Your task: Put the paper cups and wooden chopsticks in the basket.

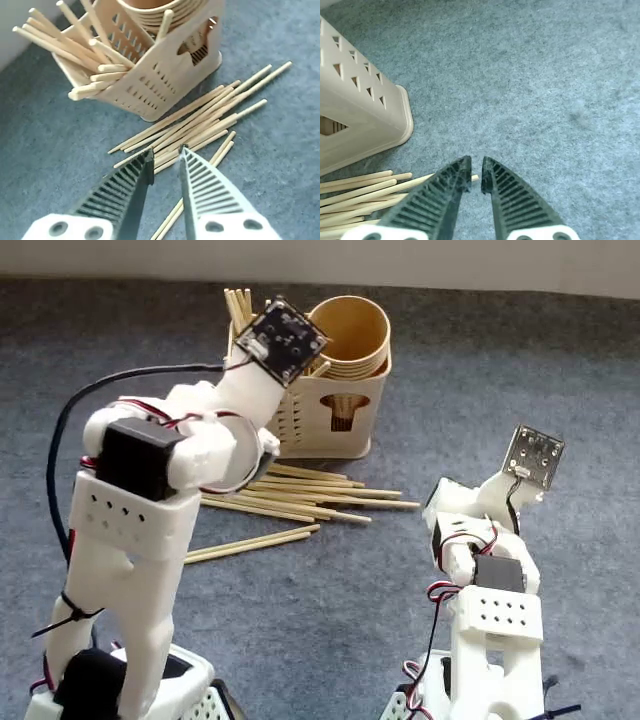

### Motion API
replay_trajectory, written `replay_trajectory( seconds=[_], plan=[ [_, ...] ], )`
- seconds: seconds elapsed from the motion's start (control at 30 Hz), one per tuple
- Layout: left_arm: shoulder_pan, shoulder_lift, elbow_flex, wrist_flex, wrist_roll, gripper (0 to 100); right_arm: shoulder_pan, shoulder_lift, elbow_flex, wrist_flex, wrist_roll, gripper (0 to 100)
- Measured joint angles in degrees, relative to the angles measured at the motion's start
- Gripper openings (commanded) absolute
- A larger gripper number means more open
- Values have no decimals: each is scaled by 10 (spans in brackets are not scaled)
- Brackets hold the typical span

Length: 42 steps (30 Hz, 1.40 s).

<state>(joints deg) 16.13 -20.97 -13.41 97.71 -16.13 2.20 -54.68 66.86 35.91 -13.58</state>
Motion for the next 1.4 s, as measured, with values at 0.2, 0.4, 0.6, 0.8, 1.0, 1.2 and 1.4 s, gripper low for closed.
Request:
replay_trajectory(
  seconds=[0.2, 0.4, 0.6, 0.8, 1.0, 1.2, 1.4],
  plan=[
    [43, -1, 79, 4, -61, 77, 0, 0, 0, 0, 0, 49],
    [57, -1, 221, -14, -155, 78, 0, 0, 0, 0, 0, 49],
    [33, -1, 353, -120, -195, 122, 0, 0, 0, 0, 0, 49],
    [22, 0, 460, -211, -240, 126, 0, 0, 0, 0, 0, 49],
    [11, 0, 534, -293, -270, 127, 0, 0, 0, 0, 0, 49],
    [11, 0, 582, -353, -273, 127, 0, 0, 0, 0, 0, 49],
    [12, 46, 579, -369, -273, 123, 0, 0, 0, 0, 0, 49]
  ],
)
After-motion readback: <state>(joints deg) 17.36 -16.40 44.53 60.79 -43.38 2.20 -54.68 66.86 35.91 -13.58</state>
